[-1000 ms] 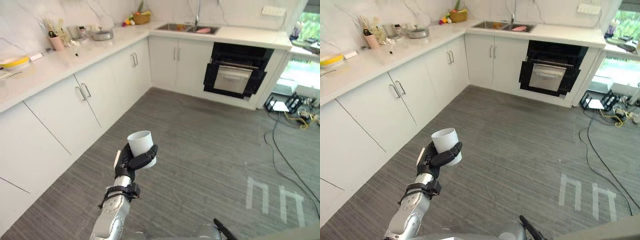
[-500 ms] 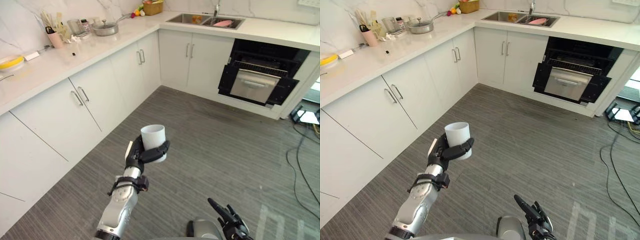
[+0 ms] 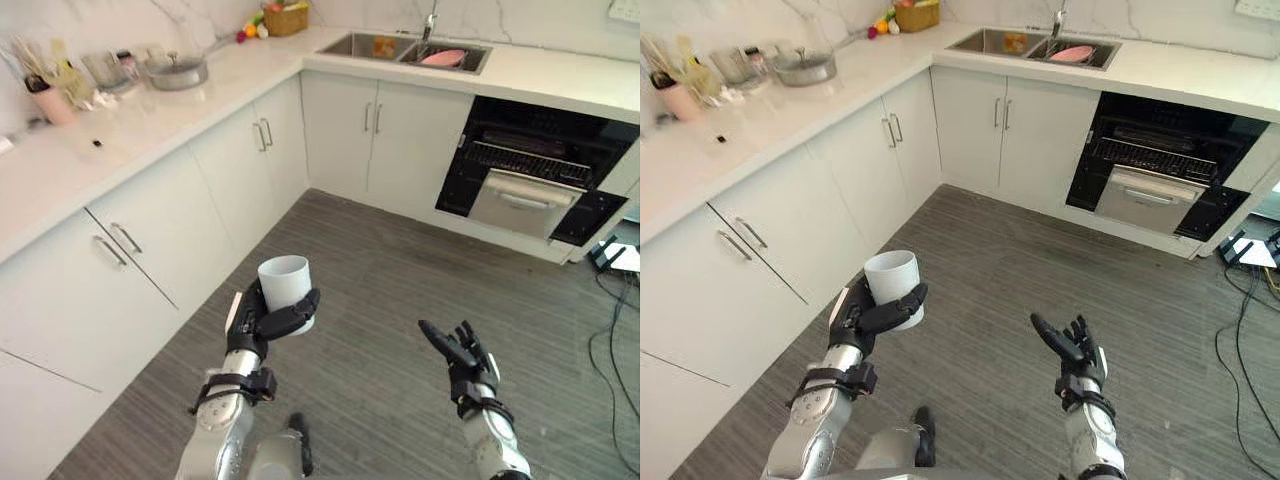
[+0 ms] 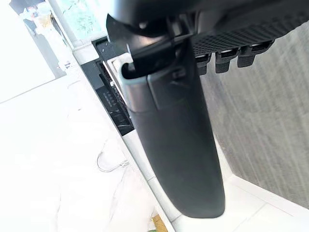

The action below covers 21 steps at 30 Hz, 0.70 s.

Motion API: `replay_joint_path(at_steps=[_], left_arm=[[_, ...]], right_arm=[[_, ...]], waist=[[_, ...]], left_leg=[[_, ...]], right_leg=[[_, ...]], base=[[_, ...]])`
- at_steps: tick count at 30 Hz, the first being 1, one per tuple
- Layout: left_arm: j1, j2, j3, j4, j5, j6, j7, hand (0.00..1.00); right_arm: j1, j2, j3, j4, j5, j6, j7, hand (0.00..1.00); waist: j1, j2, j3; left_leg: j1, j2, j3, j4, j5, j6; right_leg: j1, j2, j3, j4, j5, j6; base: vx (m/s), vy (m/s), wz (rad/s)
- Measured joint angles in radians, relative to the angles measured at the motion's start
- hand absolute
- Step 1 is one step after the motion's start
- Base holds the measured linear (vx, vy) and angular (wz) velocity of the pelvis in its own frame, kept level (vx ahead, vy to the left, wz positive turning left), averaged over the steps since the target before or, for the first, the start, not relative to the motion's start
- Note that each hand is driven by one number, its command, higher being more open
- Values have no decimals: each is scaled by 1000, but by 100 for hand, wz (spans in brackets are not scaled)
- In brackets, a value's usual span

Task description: Walk over to the sink, pick up the cup, carry it to the dishwasher, place the cup inside the dishwasher, then close the dishwasher door

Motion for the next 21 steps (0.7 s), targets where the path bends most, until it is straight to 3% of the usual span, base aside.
replay_joint_path(at_steps=[2,3,4,5,6,8,9,10,11,12,13,14,15,16,17,18,19,20,21], left_arm=[[0,4,15,0,0,-18,-11,0],[1,3,23,0,0,-35,-30,0],[1,6,29,-1,1,-47,-46,0],[1,14,28,-3,1,-58,-63,0],[2,18,25,-5,6,-61,-68,0],[-4,23,21,-9,24,-65,-66,0],[-7,25,19,-9,24,-66,-64,0],[-14,27,7,-9,24,-70,-62,0],[-21,28,-4,-9,24,-73,-62,0],[-38,33,-30,-9,24,-79,-64,0],[-51,48,-51,-8,24,-90,-67,0],[-53,56,-55,-8,26,-97,-72,0],[-53,68,-55,-8,33,-101,-80,0],[-53,83,-54,-8,45,-104,-81,0],[-50,77,-57,1,50,-104,-81,0],[-41,56,-73,10,65,-103,-75,0],[-46,48,-94,10,67,-108,-73,0],[-52,46,-103,10,67,-111,-73,0],[-70,46,-119,14,66,-116,-72,0]], right_arm=[[6,12,-16,-29,0,6,-6,100],[9,25,-31,-37,2,18,-14,100],[14,35,-38,-41,16,21,-20,100],[29,53,-39,-46,35,21,-23,100],[39,64,-39,-46,36,21,-24,100],[46,97,-33,-48,33,27,-24,100],[60,123,-30,-57,30,30,-25,100],[91,139,-25,-90,29,37,-25,100],[111,145,-25,-114,29,39,-25,100],[155,147,-25,-169,26,41,-26,100],[185,146,-26,-213,14,40,-25,100],[190,145,-26,-227,3,40,-23,100],[200,145,-26,-249,-15,39,-19,100],[208,140,-26,-273,-22,33,-14,100],[211,124,-26,-276,-24,30,-8,100],[213,87,-30,-275,-25,30,-1,100],[206,67,-37,-277,-25,30,0,100],[200,64,-40,-279,-25,30,0,100],[194,67,-49,-295,-25,30,0,100]], waist=[[1,-16,-3],[3,-42,-13],[1,-62,-20],[-4,-83,-33],[-14,-88,-38],[-27,-84,-37],[-40,-80,-35],[-48,-75,-31],[-50,-70,-28],[-55,-58,-21],[-61,-50,-15],[-65,-53,-16],[-68,-71,-27],[-75,-104,-35],[-85,-99,-35],[-89,-55,-47],[-89,-15,-48],[-89,3,-50],[-91,14,-49]], left_leg=[[52,-25,33,9,-70,7],[88,-58,51,-13,-90,14],[111,-85,61,-23,-107,22],[139,-116,66,-33,-130,33],[167,-127,65,-46,-145,41],[212,-122,60,-66,-170,45],[255,-113,49,-94,-183,42],[301,-96,40,-123,-197,33],[321,-85,36,-131,-204,27],[360,-61,27,-142,-221,11],[401,-39,27,-150,-232,-18],[422,-30,34,-150,-243,-38],[468,-34,56,-155,-269,-65],[522,-54,57,-153,-310,-92],[550,-49,53,-147,-333,-101],[579,-9,59,-143,-369,-93],[586,34,62,-125,-392,-63],[586,52,68,-116,-397,-51],[586,83,94,-86,-392,-46]], right_leg=[[-21,-44,-5,129,21,28],[-78,-92,-12,266,35,53],[-129,-137,-19,387,72,108],[-192,-192,-24,523,156,144],[-233,-218,-27,607,233,131],[-344,-225,-37,785,138,86],[-412,-202,-54,837,55,35],[-484,-161,-68,822,-3,15],[-517,-142,-79,787,-20,4],[-578,-112,-111,651,-32,-11],[-605,-90,-157,415,3,-1],[-605,-80,-182,270,55,9],[-610,-74,-231,41,169,16],[-621,-85,-257,-15,246,-41],[-615,-79,-248,14,307,-82],[-617,-42,-245,58,332,-90],[-619,5,-239,77,330,-92],[-622,28,-236,87,326,-99],[-636,63,-232,116,303,-130]], base=[[336,119,-17],[341,104,-17],[408,112,-11],[351,88,-2],[338,82,-1],[302,31,-3],[274,-31,6],[277,-60,9],[284,-123,15],[367,-169,16],[380,-180,9],[381,-166,-14],[456,-196,-25],[484,-200,-19],[513,-195,-19],[479,-164,-25],[457,-161,-34],[402,-189,-36],[363,-214,-33]])
